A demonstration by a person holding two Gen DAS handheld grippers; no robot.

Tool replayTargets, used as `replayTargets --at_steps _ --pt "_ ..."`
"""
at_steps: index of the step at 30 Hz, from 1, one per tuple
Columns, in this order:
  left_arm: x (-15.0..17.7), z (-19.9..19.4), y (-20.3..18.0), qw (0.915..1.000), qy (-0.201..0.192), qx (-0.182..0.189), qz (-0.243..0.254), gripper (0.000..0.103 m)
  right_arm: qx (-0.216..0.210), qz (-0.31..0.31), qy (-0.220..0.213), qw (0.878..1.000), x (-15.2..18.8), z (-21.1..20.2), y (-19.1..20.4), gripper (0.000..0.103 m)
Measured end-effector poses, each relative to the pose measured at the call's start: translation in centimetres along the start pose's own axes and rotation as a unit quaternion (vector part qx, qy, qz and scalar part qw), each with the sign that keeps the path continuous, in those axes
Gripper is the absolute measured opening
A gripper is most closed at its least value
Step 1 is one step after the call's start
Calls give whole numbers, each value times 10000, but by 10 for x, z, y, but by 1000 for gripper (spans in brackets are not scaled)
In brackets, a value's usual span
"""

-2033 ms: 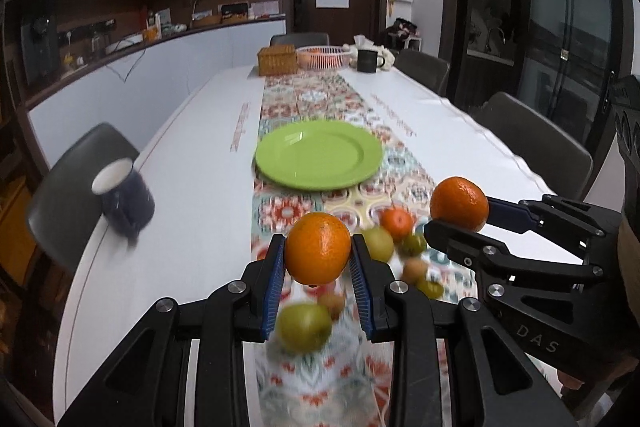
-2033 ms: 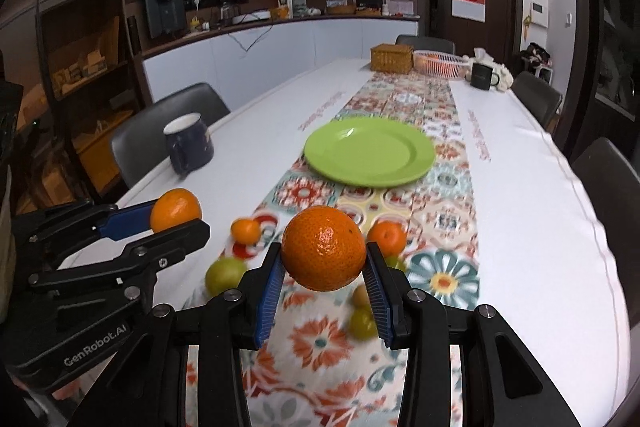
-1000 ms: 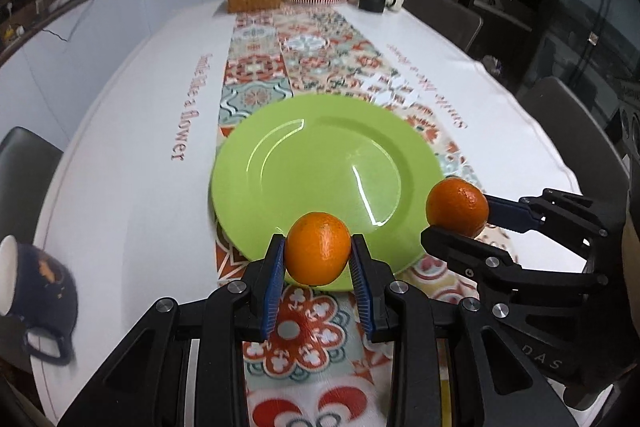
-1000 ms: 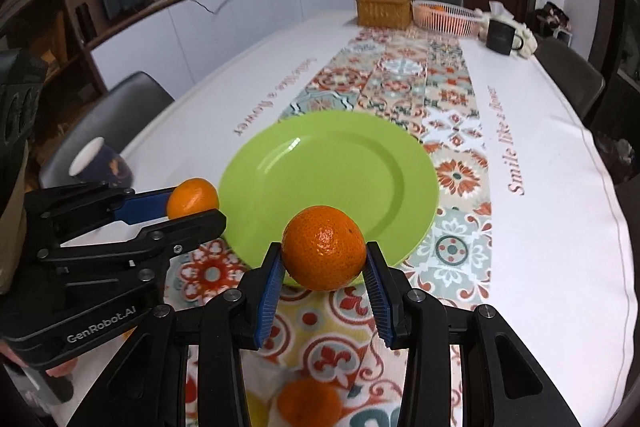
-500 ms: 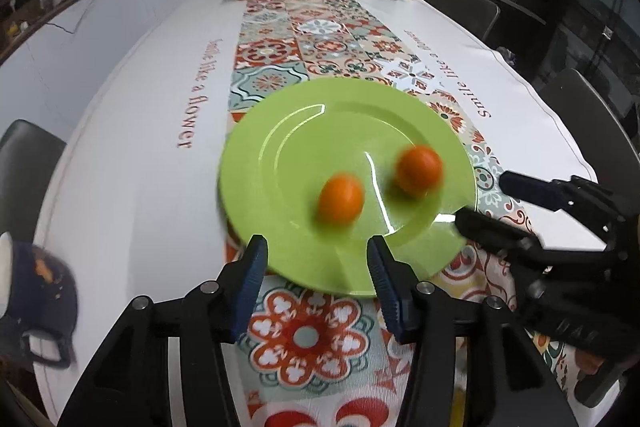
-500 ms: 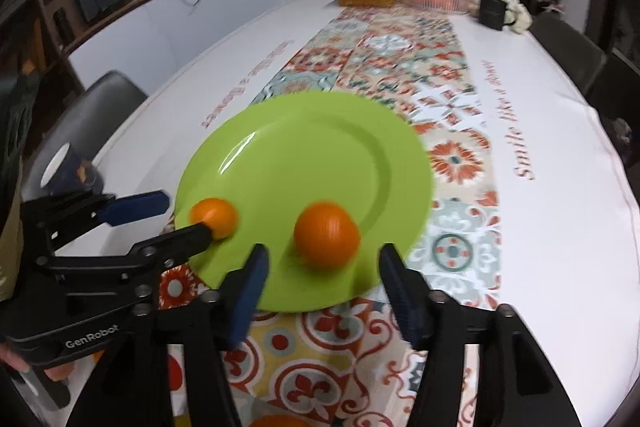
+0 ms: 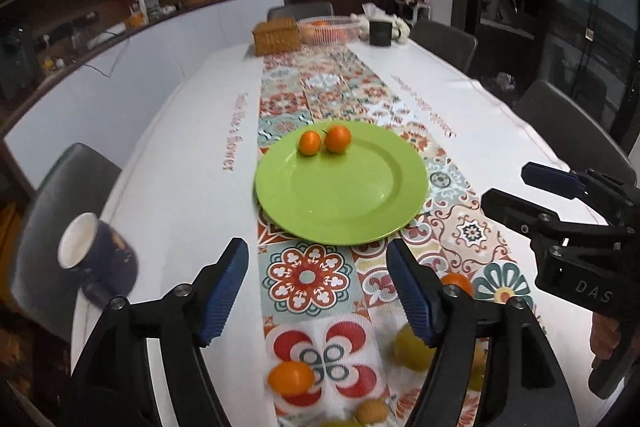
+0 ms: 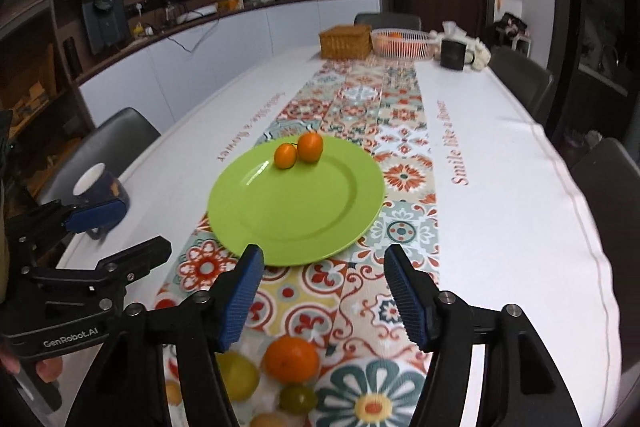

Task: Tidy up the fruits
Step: 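Withdraw both open tools from the plate back toward the fruit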

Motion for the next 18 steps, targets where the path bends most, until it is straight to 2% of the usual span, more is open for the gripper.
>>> replayTargets --at_steps 10,18 --pt "18 -72 -4 9984 -492 -190 -224 83 -64 -59 -341 9994 16 -65 14 64" --pt "41 -106 -7 9968 -637 -365 -315 88 -77 -46 -448 9990 41 -94 21 64"
Point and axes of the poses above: each gripper's, at about its wrist camera, not at the fingertips, and z roughly the way its jaws point, y to its left, x to its underside, the point moved 8 cm from there along z, roughly the way its jaws point, and after that the axes turned 6 degrees about z, right-handed, at the moved point
